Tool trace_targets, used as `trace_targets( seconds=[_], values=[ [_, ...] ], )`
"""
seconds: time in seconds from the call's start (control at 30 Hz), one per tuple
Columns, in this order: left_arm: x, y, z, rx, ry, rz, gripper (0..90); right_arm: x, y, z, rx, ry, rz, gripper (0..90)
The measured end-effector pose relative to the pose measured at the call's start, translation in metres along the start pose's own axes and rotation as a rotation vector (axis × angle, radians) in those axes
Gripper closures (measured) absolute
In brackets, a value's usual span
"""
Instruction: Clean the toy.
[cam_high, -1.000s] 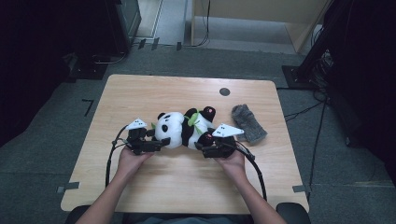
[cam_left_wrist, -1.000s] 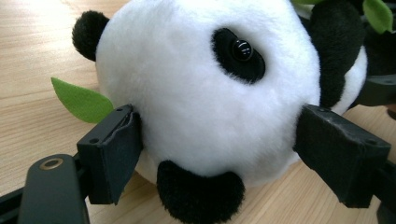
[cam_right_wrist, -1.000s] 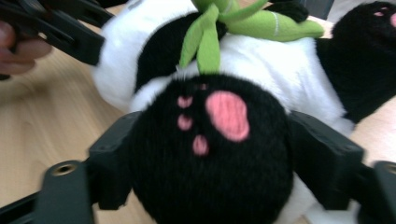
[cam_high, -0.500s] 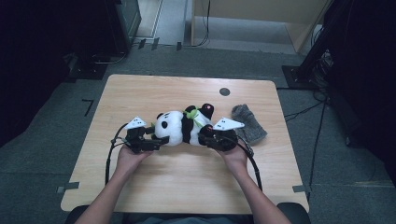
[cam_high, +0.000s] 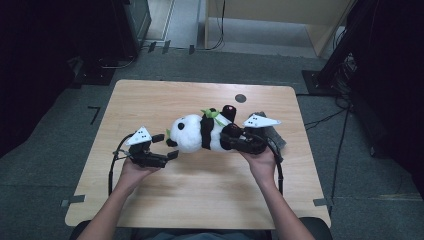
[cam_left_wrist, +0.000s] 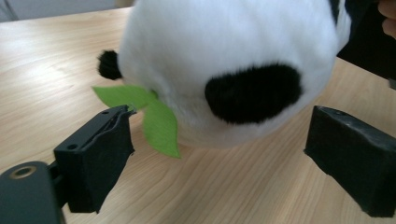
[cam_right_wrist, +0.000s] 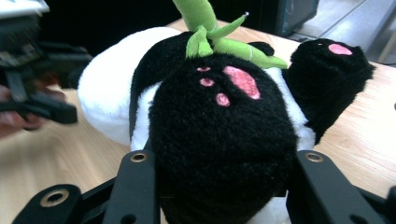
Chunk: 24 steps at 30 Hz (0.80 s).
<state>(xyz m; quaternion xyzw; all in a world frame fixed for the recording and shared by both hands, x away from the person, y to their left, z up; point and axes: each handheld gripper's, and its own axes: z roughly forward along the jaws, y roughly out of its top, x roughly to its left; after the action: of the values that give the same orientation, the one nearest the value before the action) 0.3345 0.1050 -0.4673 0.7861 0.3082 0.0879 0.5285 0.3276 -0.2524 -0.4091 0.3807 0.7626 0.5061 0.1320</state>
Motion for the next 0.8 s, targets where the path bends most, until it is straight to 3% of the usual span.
trace_targets(
  seconds=[0.07,0.1,0.13,0.17,0.23,0.3,0.33,0.43,0.47,0.5,0.6,0.67,0.73,0.8],
  values=[
    [-0.003,0.001,0.004,0.007,0.022,0.026,1.8,0.001,0.002,-0.004,-0.012,0.038,0.028,59.2],
    [-0.005,0.002,0.005,-0.007,0.006,0.047,1.7,0.001,0.003,-0.004,-0.009,0.058,0.031,59.1],
    [-0.011,0.003,0.005,-0.025,0.026,0.109,0.0,0.005,0.005,-0.004,0.010,0.107,0.034,59.1],
    [-0.015,0.004,0.005,-0.030,0.040,0.146,0.0,0.006,0.005,-0.003,0.014,0.121,0.036,59.1],
    [-0.018,0.004,0.005,-0.041,0.045,0.160,0.1,0.007,0.005,-0.003,0.017,0.135,0.043,59.1],
    [-0.020,0.004,0.005,-0.046,0.062,0.154,3.8,0.009,0.006,-0.002,0.020,0.151,0.041,59.1],
    [-0.018,0.004,0.005,-0.052,0.055,0.134,14.4,0.009,0.006,-0.002,0.017,0.147,0.036,59.0],
    [-0.016,0.004,0.003,-0.048,0.042,0.113,29.4,0.009,0.005,-0.002,0.023,0.145,0.035,57.7],
    [-0.015,0.005,0.003,-0.037,0.035,0.100,29.4,0.009,0.005,-0.001,0.024,0.138,0.030,56.0],
    [-0.014,0.006,0.002,-0.035,0.032,0.090,39.5,0.008,0.004,0.001,0.028,0.131,0.034,50.9],
    [-0.013,0.008,-0.001,-0.039,0.020,0.069,47.0,0.006,0.002,0.002,0.026,0.129,0.028,48.1],
    [-0.011,0.010,-0.002,-0.029,-0.004,0.037,50.9,0.004,0.001,0.002,0.021,0.126,0.004,40.7],
    [-0.008,0.011,-0.001,-0.011,-0.010,0.004,51.8,0.004,0.000,0.001,-0.014,0.107,-0.050,30.4],
    [-0.005,0.012,-0.002,0.008,0.000,-0.020,52.3,0.004,-0.002,0.000,-0.048,0.054,-0.095,18.6]
  ],
)
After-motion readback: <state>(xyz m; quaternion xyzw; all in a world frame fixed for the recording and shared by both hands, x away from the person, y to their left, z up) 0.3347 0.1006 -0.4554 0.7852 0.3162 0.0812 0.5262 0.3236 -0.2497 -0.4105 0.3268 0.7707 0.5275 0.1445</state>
